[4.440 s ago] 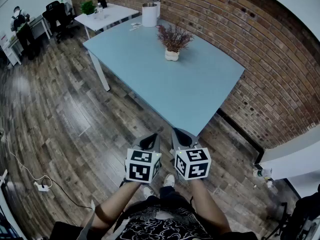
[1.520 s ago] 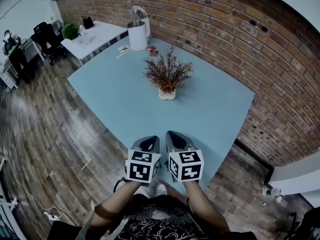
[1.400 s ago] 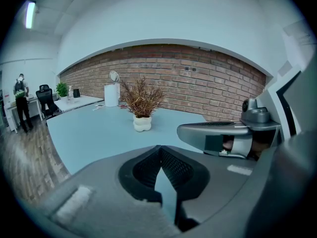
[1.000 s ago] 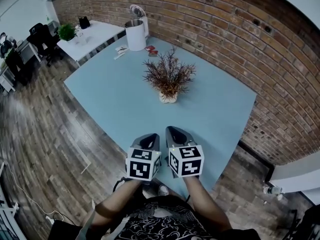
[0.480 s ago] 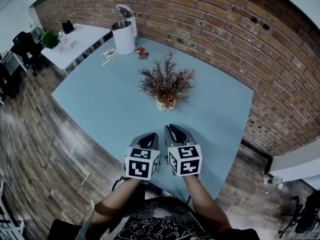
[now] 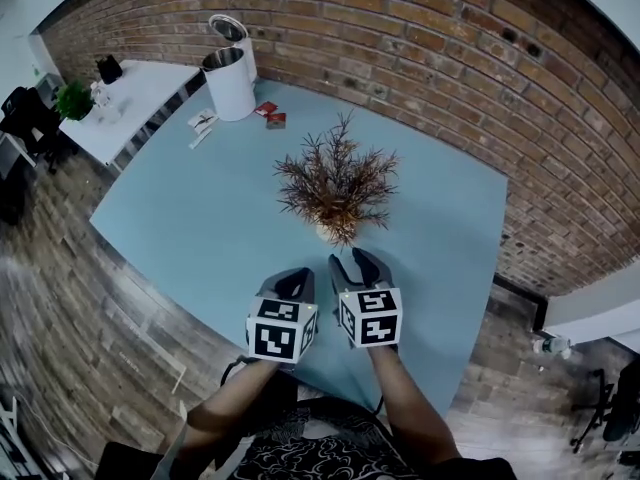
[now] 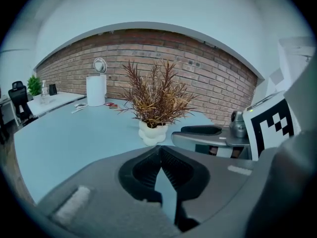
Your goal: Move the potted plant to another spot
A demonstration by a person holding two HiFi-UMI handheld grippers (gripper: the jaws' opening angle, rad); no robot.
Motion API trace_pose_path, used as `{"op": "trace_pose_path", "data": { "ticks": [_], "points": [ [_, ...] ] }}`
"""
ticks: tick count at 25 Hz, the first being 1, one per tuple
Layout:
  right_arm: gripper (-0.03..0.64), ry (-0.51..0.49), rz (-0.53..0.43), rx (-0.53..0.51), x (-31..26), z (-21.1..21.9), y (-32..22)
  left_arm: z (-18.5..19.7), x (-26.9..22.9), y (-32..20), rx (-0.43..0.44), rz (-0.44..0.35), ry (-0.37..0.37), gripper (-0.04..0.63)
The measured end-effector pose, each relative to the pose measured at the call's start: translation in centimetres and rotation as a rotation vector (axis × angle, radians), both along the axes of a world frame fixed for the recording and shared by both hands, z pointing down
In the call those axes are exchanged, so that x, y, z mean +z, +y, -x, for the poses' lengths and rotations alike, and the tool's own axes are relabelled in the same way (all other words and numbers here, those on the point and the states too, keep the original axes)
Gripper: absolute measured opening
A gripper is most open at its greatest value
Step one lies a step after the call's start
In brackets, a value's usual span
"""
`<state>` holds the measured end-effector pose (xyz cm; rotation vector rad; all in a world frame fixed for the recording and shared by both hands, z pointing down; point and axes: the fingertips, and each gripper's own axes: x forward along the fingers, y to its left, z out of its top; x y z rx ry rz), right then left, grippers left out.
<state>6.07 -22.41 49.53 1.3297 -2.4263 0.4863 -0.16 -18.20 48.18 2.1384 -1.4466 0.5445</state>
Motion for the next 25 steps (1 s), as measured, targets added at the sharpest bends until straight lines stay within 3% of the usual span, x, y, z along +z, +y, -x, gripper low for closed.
{"op": "trace_pose_path", "data": {
  "ticks": [7,13,25],
  "points": [
    [0.267,-0.001,0.018,0.076,2.0,0.8,-2.9,1.8,0.6,-1.9,0.039,0.013,0.006,0.0],
    [0.356,0.073,-0.002,0.13,3.4,0.9,-5.0,3.9,1.4,-2.8,0.059,0.037,0.007,0.0],
    [0.438,0.131,0.0,0.213,5.7,1.2,-8.1,6.9,2.5,-4.6,0.135,0.063,0.004,0.0]
  ]
}}
